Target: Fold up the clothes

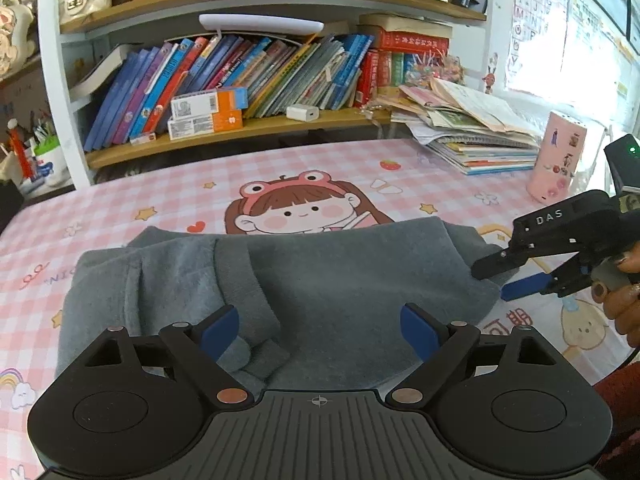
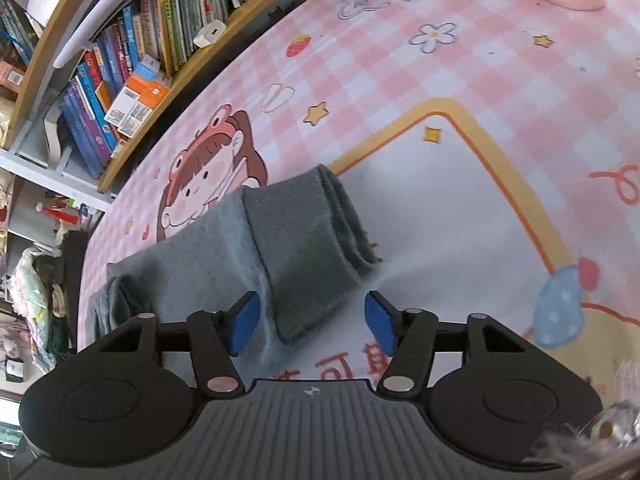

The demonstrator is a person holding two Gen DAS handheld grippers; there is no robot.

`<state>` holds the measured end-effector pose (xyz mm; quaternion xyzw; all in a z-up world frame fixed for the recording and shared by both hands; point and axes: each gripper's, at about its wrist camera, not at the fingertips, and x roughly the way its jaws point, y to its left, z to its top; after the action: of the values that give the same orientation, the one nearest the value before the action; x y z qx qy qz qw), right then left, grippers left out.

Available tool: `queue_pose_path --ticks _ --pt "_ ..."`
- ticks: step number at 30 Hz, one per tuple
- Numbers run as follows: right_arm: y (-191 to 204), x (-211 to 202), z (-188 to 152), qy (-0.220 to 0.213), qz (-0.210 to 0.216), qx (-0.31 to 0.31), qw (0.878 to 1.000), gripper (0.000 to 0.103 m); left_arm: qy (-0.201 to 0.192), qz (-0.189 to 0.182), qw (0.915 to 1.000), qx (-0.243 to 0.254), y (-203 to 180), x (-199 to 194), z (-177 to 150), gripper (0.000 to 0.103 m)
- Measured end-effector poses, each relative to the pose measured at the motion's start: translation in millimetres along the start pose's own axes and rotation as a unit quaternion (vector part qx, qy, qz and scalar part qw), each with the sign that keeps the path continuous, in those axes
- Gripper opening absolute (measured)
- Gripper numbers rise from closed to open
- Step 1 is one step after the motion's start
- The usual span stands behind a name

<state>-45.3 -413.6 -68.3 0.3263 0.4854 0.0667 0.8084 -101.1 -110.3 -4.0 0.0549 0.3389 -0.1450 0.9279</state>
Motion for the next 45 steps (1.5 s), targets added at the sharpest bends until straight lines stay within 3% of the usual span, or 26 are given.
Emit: queue_pose_path --ticks 4,7,9,11,14,19,22,24,29,31,33,36,40,45 --pt "12.5 8.2 2.5 -0.004 -0.014 -0.025 1.0 0.05 -0.004 0.01 0.9999 -0.007 5.2 -1.3 2.2 0.09" --pt "18.8 13.7 2.4 -0.006 -0.024 -0.043 0.999 0.031 -0.007 0.013 0.9998 -0.01 7.2 -1.7 3.2 0.09" --pt "20.9 10.7 2.5 -0.019 -0.005 -0.048 0.999 0.018 -0.01 0.014 0.9998 -0.011 7.7 -2.0 3.4 0.09" --pt "22.9 2.6 2.3 -0.04 0.031 -0.053 0.997 0.014 -0.012 0.014 0.9998 -0.012 8.2 -2.3 3.7 0.09" --pt "24.1 -18.2 0.9 -0.077 0.114 -0.058 0.989 0.014 -0.015 0.016 0.9997 -0.013 8.9 -2.7 4.0 0.09" --pt "10.5 -0.3 2.9 -0.035 0.065 -0.019 0.997 0.015 -0.016 0.018 0.9996 -0.018 10.6 -2.0 3.5 0.09" --pt "0.0 9.7 3.5 -0.015 0.056 0.014 0.998 0.027 -0.015 0.019 0.9995 -0.018 10.7 -2.2 2.2 0.09" --pt "-1.9 13.4 4.2 -0.01 0.061 0.025 0.998 0.042 -0.013 0.02 0.9995 -0.019 11.3 -2.2 1.2 0.09" --pt "2.7 24.4 5.2 -0.001 0.059 0.025 0.998 0.043 -0.014 0.027 0.9993 -0.023 14.9 -4.7 0.1 0.09" --pt "6.3 26.5 6.9 -0.002 0.056 0.019 0.998 0.042 -0.015 0.031 0.9991 -0.026 17.0 -5.7 -0.5 0.09" --pt "8.2 28.5 8.4 -0.004 0.046 0.011 0.999 0.025 -0.015 0.034 0.9989 -0.03 18.5 -6.8 -0.9 0.09" --pt "4.3 25.7 9.9 -0.011 0.05 0.015 0.999 0.018 -0.017 0.037 0.9986 -0.035 19.7 -7.6 -1.0 0.09" --pt "0.3 11.7 12.0 -0.036 0.06 0.017 0.997 0.017 -0.018 0.034 0.9986 -0.037 19.6 -5.8 -0.2 0.09" --pt "-15.3 -9.8 16.8 -0.061 0.031 0.038 0.997 0.017 -0.021 0.022 0.9988 -0.039 18.4 -2.3 1.5 0.09"
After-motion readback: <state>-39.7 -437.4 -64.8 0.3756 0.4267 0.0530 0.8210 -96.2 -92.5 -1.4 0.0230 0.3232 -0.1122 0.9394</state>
